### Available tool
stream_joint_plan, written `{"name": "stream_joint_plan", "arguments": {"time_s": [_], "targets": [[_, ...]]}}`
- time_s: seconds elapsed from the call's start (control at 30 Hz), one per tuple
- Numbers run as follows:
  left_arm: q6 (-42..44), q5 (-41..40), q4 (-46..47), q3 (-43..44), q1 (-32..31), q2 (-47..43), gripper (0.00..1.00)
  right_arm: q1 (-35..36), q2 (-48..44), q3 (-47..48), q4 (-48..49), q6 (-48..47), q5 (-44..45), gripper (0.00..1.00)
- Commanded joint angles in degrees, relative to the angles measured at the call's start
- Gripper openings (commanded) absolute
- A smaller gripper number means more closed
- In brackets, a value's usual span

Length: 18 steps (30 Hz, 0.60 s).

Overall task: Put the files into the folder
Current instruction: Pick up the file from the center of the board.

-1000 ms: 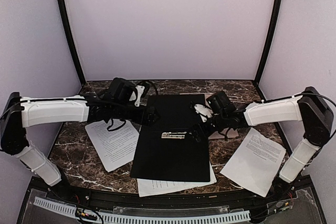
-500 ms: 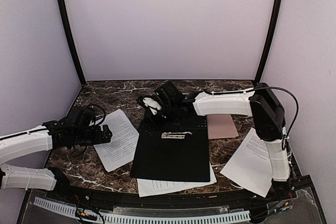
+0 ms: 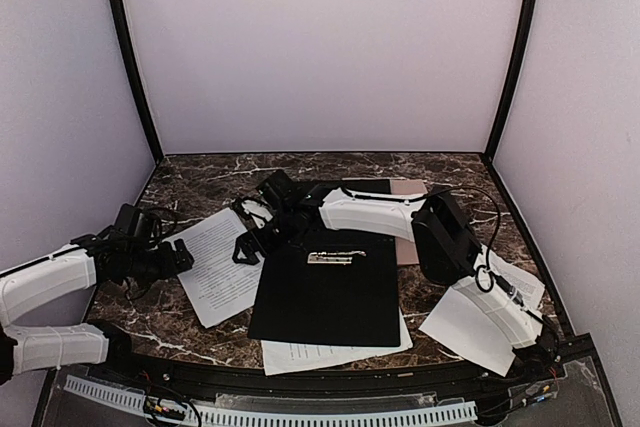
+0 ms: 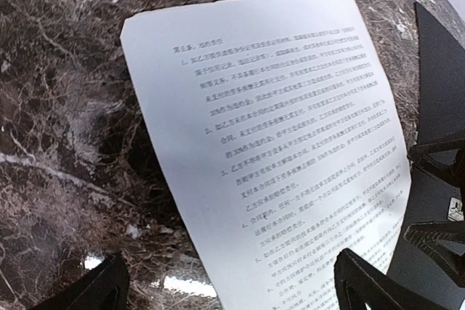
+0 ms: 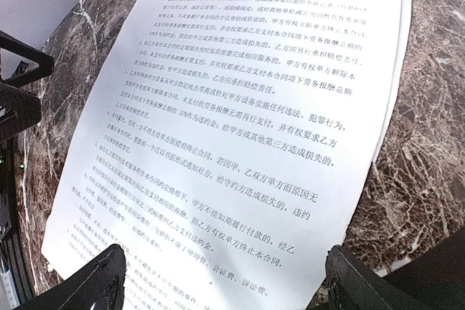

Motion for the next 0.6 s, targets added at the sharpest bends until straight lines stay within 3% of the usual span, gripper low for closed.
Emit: {"name": "stream_joint_plan", "arguments": {"time_s": [0.0, 0.33, 0.57], "targets": [[1.29, 7.18, 1.40, -2.22, 4.25, 1.46, 0.99, -0.08, 2.66, 4.18, -3.38, 2.44, -0.23, 0.92], [2.30, 15.47, 6.40, -3.69, 8.15, 8.77, 0.95, -0.30, 3.09, 1.92, -5.00, 4.96, 1.07, 0.91], [-1.12, 19.78, 12.19, -8.72, 8.74, 10.40, 0.85, -0.19, 2.36, -1.70, -4.71, 6.89, -3.07, 0.89]]}}
